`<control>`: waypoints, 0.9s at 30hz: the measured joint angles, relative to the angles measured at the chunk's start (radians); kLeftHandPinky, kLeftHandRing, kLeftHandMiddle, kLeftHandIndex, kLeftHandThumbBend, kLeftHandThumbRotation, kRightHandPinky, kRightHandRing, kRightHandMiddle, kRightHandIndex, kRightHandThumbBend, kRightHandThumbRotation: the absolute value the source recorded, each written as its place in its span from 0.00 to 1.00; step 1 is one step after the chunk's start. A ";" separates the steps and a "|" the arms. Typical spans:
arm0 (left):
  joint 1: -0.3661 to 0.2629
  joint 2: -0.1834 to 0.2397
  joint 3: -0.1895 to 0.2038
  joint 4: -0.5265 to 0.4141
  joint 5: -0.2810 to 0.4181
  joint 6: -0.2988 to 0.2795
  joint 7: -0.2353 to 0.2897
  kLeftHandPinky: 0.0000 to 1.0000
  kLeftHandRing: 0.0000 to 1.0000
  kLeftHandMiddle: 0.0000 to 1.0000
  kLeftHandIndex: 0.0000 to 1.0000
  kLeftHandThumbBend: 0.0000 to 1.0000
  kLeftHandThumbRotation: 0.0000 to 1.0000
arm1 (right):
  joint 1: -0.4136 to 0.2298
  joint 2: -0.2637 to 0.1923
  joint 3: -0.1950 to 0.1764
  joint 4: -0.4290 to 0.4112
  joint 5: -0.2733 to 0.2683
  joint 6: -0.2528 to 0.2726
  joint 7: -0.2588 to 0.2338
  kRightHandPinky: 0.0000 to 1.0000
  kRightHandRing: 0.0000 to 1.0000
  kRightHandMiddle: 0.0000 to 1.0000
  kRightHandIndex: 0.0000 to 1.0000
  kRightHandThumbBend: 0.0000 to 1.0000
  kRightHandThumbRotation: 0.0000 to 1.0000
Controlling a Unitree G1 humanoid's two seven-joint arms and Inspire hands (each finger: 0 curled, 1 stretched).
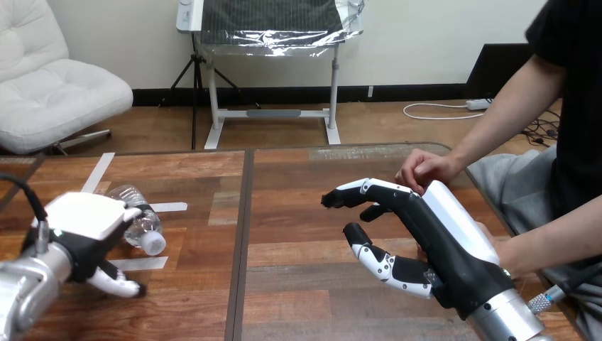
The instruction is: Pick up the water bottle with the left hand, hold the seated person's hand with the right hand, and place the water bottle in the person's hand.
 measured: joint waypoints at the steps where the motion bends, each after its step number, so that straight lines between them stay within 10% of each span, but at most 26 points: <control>1: -0.007 0.001 -0.003 0.005 0.004 -0.005 0.000 0.92 0.94 0.94 0.90 0.81 0.04 | 0.000 0.000 0.000 0.000 0.000 0.000 0.000 0.66 0.75 0.73 0.69 0.19 0.00; 27: -0.142 -0.011 -0.079 0.084 0.121 -0.051 0.043 0.92 0.94 0.94 0.90 0.80 0.03 | 0.002 -0.003 0.000 0.000 0.000 0.000 0.004 0.68 0.76 0.74 0.69 0.20 0.00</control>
